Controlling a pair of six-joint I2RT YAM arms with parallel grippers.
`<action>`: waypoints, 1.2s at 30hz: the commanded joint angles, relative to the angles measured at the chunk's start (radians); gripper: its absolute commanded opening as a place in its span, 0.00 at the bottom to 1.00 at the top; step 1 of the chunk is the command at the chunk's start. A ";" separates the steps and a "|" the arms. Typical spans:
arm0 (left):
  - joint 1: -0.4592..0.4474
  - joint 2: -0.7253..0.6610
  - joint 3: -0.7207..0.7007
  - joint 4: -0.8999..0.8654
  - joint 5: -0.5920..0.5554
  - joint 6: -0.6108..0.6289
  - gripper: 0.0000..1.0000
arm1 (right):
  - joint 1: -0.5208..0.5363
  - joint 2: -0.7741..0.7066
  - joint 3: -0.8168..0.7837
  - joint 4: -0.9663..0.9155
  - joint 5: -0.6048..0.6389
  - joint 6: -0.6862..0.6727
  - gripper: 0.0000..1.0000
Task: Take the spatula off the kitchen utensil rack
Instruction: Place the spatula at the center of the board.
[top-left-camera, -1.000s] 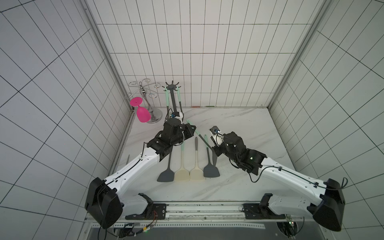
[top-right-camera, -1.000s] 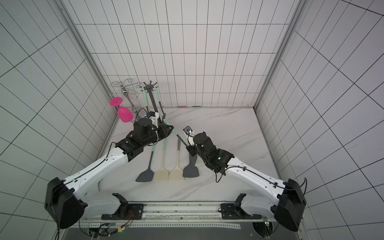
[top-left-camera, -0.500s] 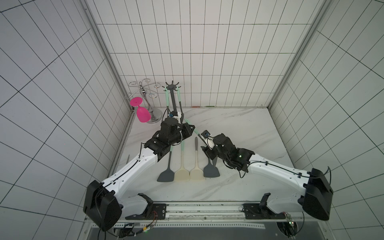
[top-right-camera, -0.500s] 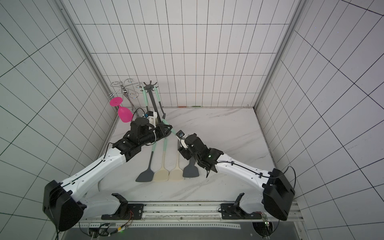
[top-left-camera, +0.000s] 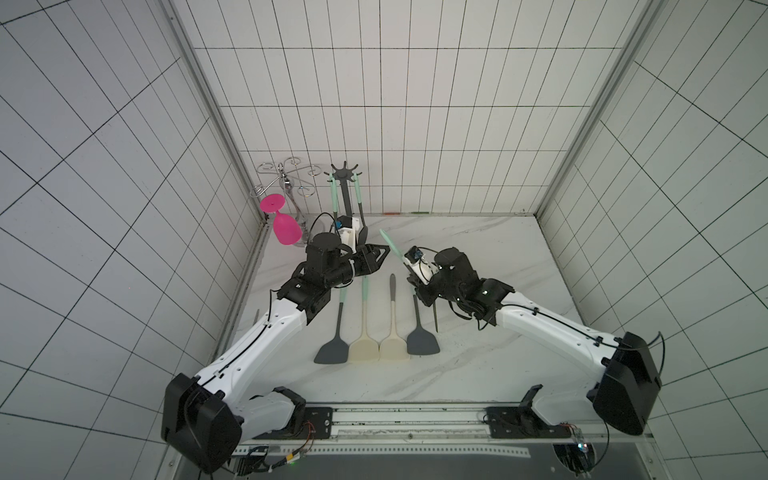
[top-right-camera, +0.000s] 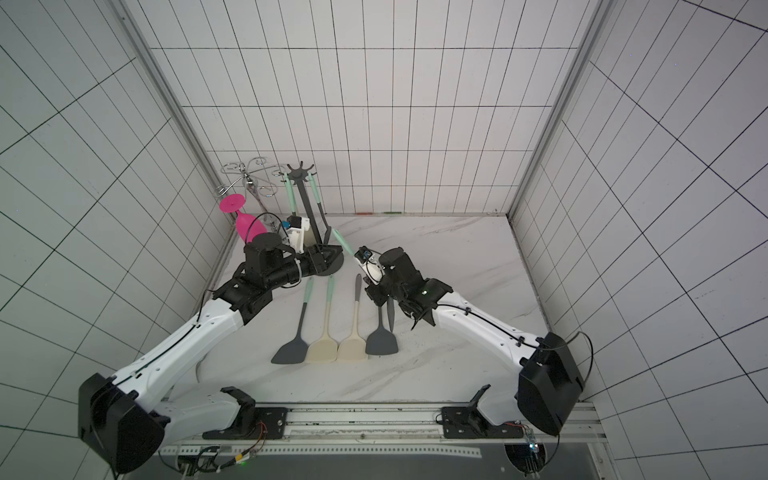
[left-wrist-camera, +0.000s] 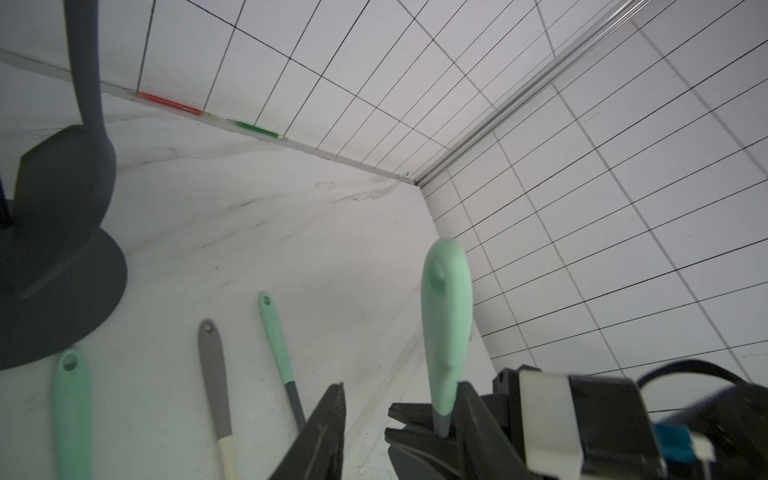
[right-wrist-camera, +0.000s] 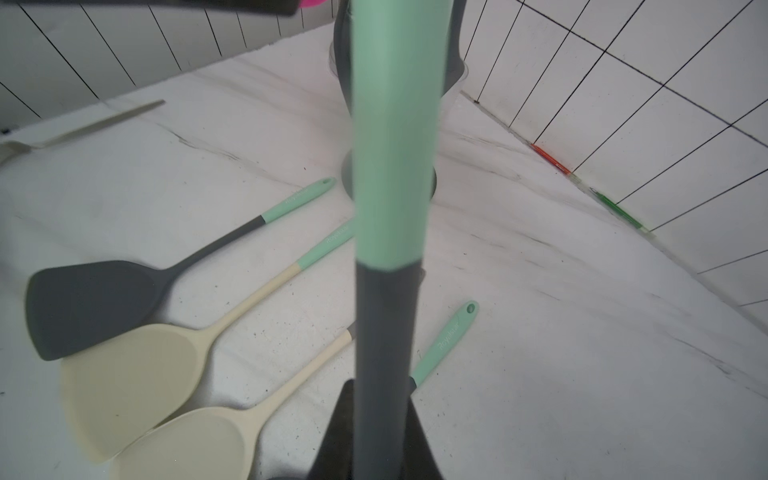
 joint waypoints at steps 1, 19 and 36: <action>0.043 -0.033 -0.050 0.208 0.221 0.093 0.51 | -0.059 -0.034 -0.011 -0.008 -0.413 0.077 0.00; 0.078 0.180 -0.069 0.839 0.566 -0.298 0.12 | -0.098 -0.017 -0.084 0.247 -0.849 0.338 0.00; -0.072 0.068 0.075 -0.091 -0.298 -0.112 0.00 | 0.079 -0.133 -0.026 -0.033 0.226 0.187 0.59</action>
